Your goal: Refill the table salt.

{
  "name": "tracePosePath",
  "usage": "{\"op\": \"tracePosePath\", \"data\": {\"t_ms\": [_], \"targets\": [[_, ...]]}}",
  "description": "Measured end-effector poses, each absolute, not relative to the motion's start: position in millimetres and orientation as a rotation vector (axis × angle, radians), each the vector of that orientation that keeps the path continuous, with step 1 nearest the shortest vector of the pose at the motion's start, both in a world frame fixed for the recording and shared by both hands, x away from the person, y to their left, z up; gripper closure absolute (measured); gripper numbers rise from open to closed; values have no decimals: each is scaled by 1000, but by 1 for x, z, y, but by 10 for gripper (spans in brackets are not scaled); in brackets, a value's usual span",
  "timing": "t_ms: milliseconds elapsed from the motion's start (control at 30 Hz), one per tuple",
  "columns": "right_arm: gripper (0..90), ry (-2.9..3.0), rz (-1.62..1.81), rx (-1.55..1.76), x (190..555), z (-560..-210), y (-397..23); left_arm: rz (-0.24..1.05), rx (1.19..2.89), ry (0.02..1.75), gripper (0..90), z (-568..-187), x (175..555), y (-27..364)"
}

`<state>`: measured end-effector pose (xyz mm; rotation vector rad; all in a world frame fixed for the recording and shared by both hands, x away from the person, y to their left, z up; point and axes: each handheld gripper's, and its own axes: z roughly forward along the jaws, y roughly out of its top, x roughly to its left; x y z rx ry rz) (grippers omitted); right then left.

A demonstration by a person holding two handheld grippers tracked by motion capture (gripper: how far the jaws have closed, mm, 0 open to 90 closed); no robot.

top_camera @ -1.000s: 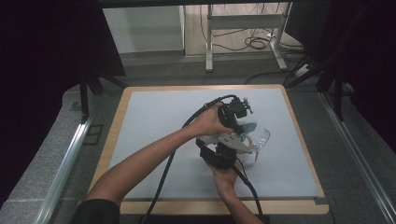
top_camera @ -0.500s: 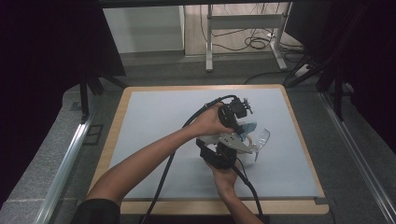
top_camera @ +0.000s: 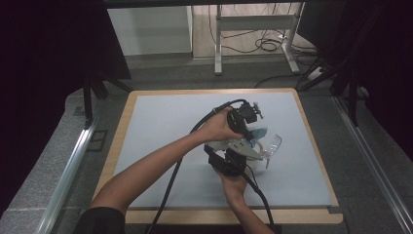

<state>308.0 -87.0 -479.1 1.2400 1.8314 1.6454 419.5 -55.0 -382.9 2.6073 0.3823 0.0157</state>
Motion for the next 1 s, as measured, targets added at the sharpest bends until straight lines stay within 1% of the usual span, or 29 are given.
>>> {"op": "tracePosePath", "data": {"t_ms": [1000], "targets": [[501, 1820, 1652, 1251, 310, -480, -87, 16, 2605, 387, 900, -383, 421, -56]]}}
